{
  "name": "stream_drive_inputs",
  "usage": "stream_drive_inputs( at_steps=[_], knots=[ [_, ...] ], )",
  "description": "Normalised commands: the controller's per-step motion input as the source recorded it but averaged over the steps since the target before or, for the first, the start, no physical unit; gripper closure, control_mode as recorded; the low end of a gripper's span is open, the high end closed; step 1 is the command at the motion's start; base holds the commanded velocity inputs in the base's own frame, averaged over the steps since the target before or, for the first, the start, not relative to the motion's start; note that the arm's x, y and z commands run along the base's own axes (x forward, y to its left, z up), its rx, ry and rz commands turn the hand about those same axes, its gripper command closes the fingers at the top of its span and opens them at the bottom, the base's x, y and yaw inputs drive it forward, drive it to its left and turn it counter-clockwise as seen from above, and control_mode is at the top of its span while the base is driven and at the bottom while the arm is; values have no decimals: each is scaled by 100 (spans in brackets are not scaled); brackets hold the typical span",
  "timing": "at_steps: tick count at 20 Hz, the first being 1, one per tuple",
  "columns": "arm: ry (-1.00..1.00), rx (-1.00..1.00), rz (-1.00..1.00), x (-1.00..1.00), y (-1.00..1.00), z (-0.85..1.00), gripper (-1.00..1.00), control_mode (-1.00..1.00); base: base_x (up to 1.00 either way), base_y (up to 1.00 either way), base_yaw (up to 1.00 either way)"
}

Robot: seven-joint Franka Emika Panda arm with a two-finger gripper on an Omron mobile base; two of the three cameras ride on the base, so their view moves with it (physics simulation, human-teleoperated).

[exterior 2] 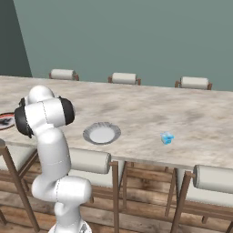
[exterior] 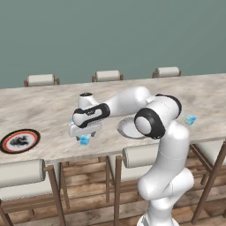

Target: Place two yogurt containers on each plate.

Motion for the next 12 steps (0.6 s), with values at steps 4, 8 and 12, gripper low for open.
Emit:
stream_drive_inputs(
  at_steps=[4,8,12],
  knots=[
    [0,0,0,11,0,-4,-100,-100,0,0,0],
    [0,0,0,17,0,0,-100,-100,0,0,0],
    [0,0,0,17,0,0,-100,-100,0,0,0]
  ],
)
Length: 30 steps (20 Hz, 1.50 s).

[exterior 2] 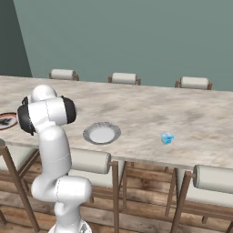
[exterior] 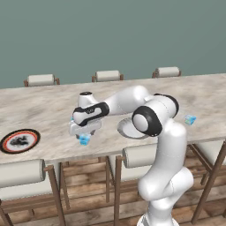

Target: Place two yogurt containers on each plate.

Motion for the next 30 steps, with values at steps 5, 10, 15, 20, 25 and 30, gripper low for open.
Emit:
stream_drive_inputs(
  at_steps=[5,10,15,20,25,30],
  knots=[
    [0,0,0,10,0,-4,-100,-100,0,0,0],
    [0,0,0,0,0,-12,-100,-100,0,0,0],
    [0,0,0,-1,0,-16,-100,-100,0,0,0],
    [0,0,0,0,0,-7,-100,-100,0,0,0],
    [-3,0,0,-18,0,0,-100,-100,0,0,0],
    [-7,0,0,-17,0,0,-100,-100,0,0,0]
  ],
)
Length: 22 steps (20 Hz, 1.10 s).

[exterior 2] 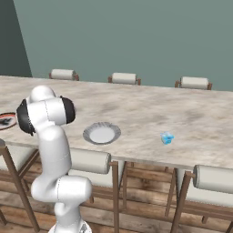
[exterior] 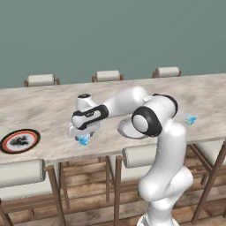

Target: Place two yogurt containers on each plate.

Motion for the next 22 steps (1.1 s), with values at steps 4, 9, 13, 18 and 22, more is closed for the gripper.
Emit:
stream_drive_inputs(
  at_steps=[4,9,13,18,22],
  knots=[
    [-6,0,0,-14,0,0,-100,-100,0,0,0],
    [-7,1,0,0,0,0,-100,-100,0,0,0],
    [-9,4,0,0,0,1,-100,-100,0,0,0],
    [-7,2,0,0,0,0,-100,-100,0,0,0],
    [-6,1,0,0,0,7,-100,-100,0,0,0]
  ],
)
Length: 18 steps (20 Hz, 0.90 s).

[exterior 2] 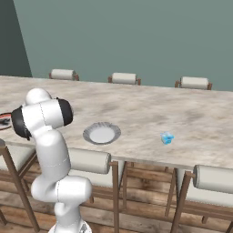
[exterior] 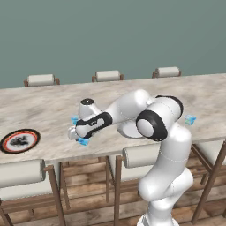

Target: Place two yogurt containers on each plate.

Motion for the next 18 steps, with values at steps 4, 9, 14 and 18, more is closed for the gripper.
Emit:
stream_drive_inputs(
  at_steps=[4,9,14,18],
  knots=[
    [-6,0,0,0,0,28,-100,-100,0,0,0],
    [0,0,-8,5,0,10,-100,-100,0,0,0],
    [0,0,-23,8,3,0,-100,-100,0,0,0],
    [2,2,-26,18,0,0,-100,-100,0,0,0]
  ],
)
